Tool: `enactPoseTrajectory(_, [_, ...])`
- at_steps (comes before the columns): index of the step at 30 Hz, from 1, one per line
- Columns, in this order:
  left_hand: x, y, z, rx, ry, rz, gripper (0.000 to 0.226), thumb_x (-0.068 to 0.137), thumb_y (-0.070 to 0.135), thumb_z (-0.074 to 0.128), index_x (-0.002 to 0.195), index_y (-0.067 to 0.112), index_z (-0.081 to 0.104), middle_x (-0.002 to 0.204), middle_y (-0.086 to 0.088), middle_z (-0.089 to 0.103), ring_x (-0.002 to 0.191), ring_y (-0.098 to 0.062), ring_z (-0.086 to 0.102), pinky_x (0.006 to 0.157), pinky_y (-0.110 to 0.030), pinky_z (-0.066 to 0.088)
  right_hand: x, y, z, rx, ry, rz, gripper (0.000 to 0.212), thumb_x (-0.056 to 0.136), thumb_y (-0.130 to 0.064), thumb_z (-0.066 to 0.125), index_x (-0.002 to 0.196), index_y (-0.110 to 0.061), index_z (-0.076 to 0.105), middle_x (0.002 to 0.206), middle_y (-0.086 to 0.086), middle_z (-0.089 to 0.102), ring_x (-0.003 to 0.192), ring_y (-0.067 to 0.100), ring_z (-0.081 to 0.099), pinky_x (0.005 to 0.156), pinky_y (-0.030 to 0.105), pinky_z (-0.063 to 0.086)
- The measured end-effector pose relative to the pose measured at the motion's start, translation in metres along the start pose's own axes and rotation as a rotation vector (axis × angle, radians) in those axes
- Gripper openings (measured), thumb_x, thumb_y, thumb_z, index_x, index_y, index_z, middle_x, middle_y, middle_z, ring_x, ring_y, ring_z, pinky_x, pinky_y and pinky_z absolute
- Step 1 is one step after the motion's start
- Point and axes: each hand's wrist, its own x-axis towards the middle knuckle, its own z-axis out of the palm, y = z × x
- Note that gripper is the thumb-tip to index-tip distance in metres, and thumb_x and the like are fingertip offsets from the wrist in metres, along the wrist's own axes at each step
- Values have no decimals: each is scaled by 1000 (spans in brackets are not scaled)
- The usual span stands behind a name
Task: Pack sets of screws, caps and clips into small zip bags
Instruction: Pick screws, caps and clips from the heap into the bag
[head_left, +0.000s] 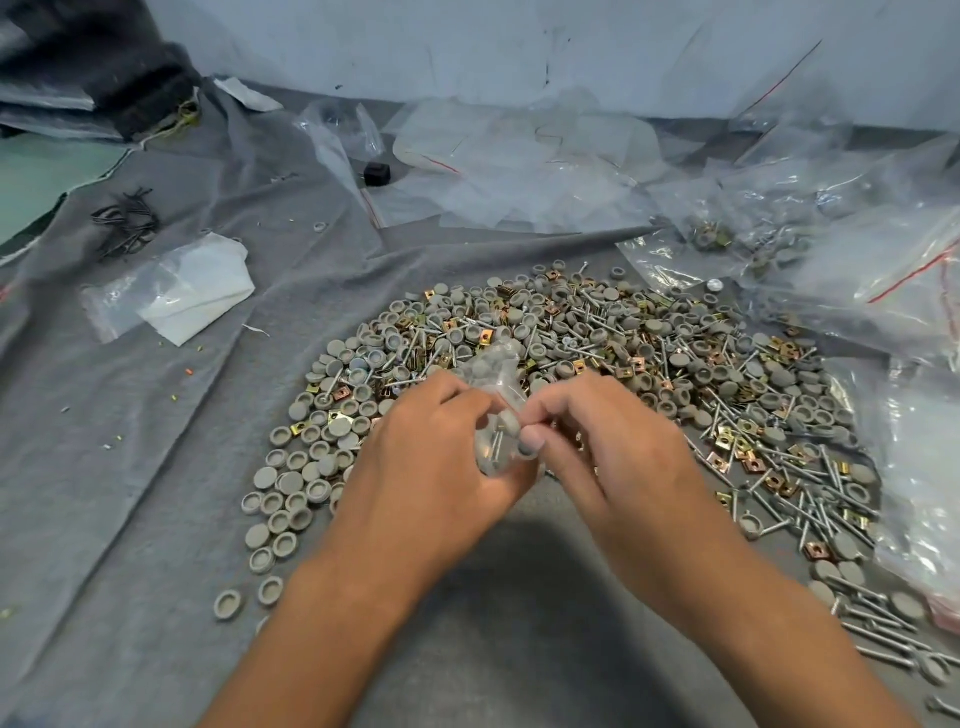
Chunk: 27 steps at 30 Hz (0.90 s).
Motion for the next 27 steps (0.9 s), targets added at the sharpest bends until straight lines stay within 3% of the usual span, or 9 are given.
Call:
enactPoseTrajectory(5, [-4, 2, -1, 25, -25, 18, 48, 78, 57, 56, 110, 26, 73, 96, 14, 56, 92, -6, 54, 78, -22, 41, -3, -3, 2, -202, 27, -75, 7, 95, -18, 63, 97, -14, 68, 92, -6, 63, 86, 12, 56, 76, 27, 48])
enactPoseTrajectory(10, [-4, 3, -3, 19, -27, 29, 49, 80, 59, 55, 112, 26, 72, 96, 14, 54, 90, -4, 50, 75, -19, 36, -2, -2, 3, -173, 80, -82, 8, 91, -23, 70, 98, -18, 69, 89, -14, 59, 81, -1, 47, 74, 16, 44])
enactPoseTrajectory(13, [-5, 3, -3, 20, -31, 28, 46, 81, 59, 56, 110, 26, 71, 96, 16, 53, 90, -2, 48, 74, -18, 35, 0, -2, 5, -105, 124, -73, 12, 88, -26, 73, 96, -19, 69, 87, -21, 51, 78, -5, 49, 74, 7, 39])
enactPoseTrajectory(16, [-5, 1, -5, 12, -9, 12, 41, 83, 63, 59, 107, 31, 67, 93, 19, 49, 83, 1, 46, 67, -11, 31, 6, 14, -6, -39, 217, 35, 10, 87, -26, 73, 94, -24, 66, 83, -24, 56, 76, -8, 55, 68, 2, 39])
enactPoseTrajectory(18, [-3, -3, -9, -15, 33, -4, 35, 84, 63, 59, 102, 34, 64, 91, 19, 47, 81, 0, 48, 68, -12, 33, 6, 31, -12, -103, 145, 170, 13, 87, -29, 74, 96, -29, 65, 86, -25, 57, 82, -9, 56, 71, 7, 44])
enactPoseTrajectory(21, [-1, -3, -17, -64, 120, -13, 30, 85, 62, 56, 93, 33, 59, 85, 17, 50, 78, -3, 49, 69, -17, 35, -1, 49, -5, -256, -100, 258, 21, 91, -38, 66, 112, -35, 66, 106, -21, 59, 101, -2, 54, 93, 29, 50])
enactPoseTrajectory(23, [1, -2, -27, -207, 187, -13, 26, 85, 58, 57, 89, 33, 61, 78, 18, 56, 68, -1, 51, 62, -10, 35, -1, 50, 4, -322, -165, 217, 27, 95, -38, 60, 121, -36, 66, 111, -16, 58, 108, 8, 52, 89, 30, 49])
enactPoseTrajectory(25, [2, -6, -40, -488, 190, -11, 21, 86, 52, 62, 86, 31, 67, 74, 16, 64, 60, -4, 53, 57, -8, 37, 2, 48, 7, -370, -184, 154, 31, 97, -35, 57, 126, -35, 67, 109, -12, 57, 101, 11, 49, 79, 28, 48])
enactPoseTrajectory(27, [4, -16, -50, -679, 51, -13, 22, 84, 53, 63, 82, 32, 68, 75, 10, 64, 68, -26, 57, 65, -26, 43, 3, 47, 10, -452, -225, 126, 36, 98, -36, 57, 133, -34, 64, 111, -10, 54, 99, 12, 45, 79, 30, 47])
